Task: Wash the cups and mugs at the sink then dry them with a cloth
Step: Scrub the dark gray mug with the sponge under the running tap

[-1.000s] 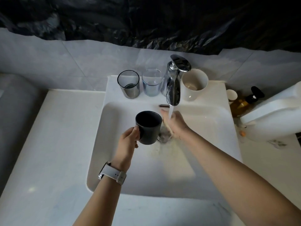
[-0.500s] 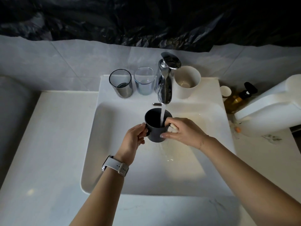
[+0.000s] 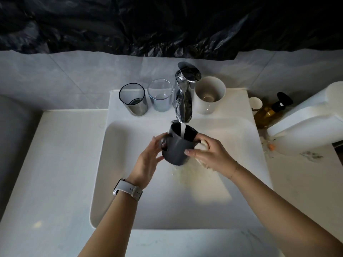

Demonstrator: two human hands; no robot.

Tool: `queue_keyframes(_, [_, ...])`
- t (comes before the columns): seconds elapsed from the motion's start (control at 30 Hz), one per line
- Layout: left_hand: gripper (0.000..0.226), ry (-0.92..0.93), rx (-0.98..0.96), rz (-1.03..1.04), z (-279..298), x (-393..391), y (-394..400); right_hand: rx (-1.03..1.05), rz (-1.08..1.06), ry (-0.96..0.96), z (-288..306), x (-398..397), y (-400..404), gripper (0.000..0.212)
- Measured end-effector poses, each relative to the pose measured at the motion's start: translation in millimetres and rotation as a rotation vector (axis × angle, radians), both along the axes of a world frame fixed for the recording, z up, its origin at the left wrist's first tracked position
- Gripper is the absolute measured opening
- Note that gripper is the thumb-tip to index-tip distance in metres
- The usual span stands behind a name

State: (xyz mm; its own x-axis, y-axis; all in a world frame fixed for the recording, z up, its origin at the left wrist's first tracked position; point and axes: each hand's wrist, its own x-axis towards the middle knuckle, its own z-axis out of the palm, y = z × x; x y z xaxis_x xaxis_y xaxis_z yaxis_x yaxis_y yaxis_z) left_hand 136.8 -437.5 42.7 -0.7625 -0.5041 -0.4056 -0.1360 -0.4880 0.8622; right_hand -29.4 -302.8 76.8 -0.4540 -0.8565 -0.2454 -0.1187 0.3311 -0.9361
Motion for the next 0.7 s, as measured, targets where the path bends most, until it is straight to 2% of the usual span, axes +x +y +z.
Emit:
queue_keyframes(0.03, [0.056,0.050,0.057,-0.018,0.6,-2.6,1.0,-0.002,-0.012,-0.160,5.1,-2.3,-2.0,0.015])
queue_keyframes(0.13, [0.083,0.090,0.233,-0.022,7.1,-13.3,3.5,0.097,0.091,-0.373,14.6,-14.2,-6.2,0.017])
queue_keyframes(0.23, [0.097,0.066,0.455,0.002,10.3,-24.8,4.1,0.247,0.262,-0.474,22.2,-26.2,-13.2,0.043])
queue_keyframes(0.3, [0.093,0.062,0.589,-0.018,9.7,-31.1,7.8,0.370,0.339,-0.430,26.6,-30.9,-20.3,0.067])
queue_keyframes(0.33, [0.087,0.061,0.650,-0.010,9.1,-33.3,10.2,0.418,0.341,-0.405,27.8,-32.3,-23.8,0.070])
queue_keyframes(0.47, [0.071,0.029,0.852,0.062,5.5,-36.9,18.4,0.514,0.257,-0.417,20.6,-32.0,-29.6,0.055])
queue_keyframes(0.53, [0.059,0.017,0.849,0.077,4.3,-41.0,20.8,0.479,0.159,-0.425,13.5,-28.7,-26.6,0.059])
queue_keyframes(0.6, [0.043,0.020,0.827,0.071,0.4,-46.5,22.9,0.391,0.022,-0.289,6.3,-22.2,-23.3,0.057])
queue_keyframes(0.67, [0.037,0.014,0.848,0.070,0.3,-51.7,23.8,0.254,-0.213,-0.106,-0.1,-10.5,-19.7,0.035])
queue_keyframes(0.7, [0.038,0.021,0.854,0.069,1.7,-54.3,25.0,0.194,-0.326,-0.013,-3.9,-4.7,-17.2,0.032])
